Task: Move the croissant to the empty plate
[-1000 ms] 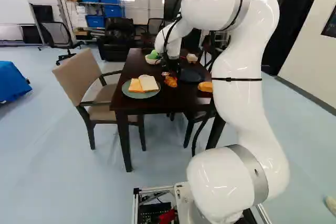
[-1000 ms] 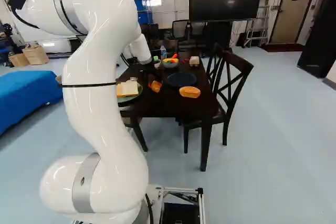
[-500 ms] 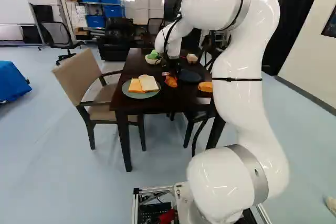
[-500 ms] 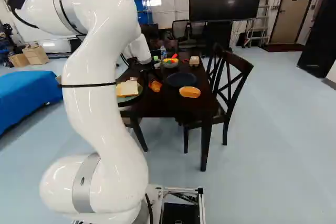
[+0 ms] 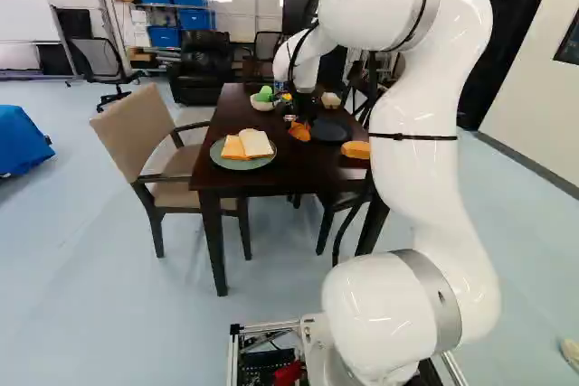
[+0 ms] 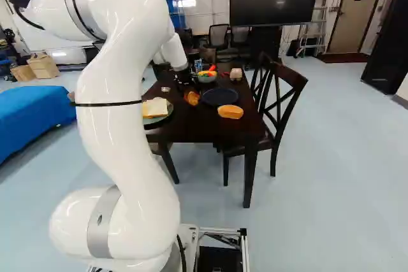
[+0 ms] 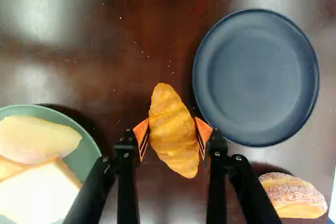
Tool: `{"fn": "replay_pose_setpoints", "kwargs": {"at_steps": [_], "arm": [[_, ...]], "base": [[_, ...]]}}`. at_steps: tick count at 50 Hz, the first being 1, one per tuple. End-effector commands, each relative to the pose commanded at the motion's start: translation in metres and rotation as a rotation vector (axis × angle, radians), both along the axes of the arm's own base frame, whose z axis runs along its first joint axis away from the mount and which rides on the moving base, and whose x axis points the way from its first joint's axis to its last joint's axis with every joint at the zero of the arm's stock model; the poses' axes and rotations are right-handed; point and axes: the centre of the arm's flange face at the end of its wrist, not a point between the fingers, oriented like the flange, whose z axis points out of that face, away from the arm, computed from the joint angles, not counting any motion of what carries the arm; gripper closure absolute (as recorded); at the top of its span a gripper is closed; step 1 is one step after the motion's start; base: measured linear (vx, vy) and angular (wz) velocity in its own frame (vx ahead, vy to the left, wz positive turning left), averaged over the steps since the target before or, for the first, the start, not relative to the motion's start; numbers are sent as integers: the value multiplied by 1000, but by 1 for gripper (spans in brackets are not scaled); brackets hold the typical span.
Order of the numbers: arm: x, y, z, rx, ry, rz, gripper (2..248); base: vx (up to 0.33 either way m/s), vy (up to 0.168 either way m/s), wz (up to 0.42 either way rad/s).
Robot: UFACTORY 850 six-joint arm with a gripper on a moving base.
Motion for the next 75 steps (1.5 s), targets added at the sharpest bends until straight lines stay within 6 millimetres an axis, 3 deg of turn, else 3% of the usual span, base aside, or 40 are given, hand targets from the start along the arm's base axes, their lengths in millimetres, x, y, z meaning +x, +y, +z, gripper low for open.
{"fn": "replay_pose_setpoints", "kwargs": {"at_steps": [32, 60, 75], "arm": [[11, -59, 43, 13, -61, -108, 118], [30, -112, 42, 13, -102, -181, 118], [53, -130, 34, 13, -130, -201, 118]], "base": [[0, 0, 0], [0, 0, 0], [0, 0, 0]]}}
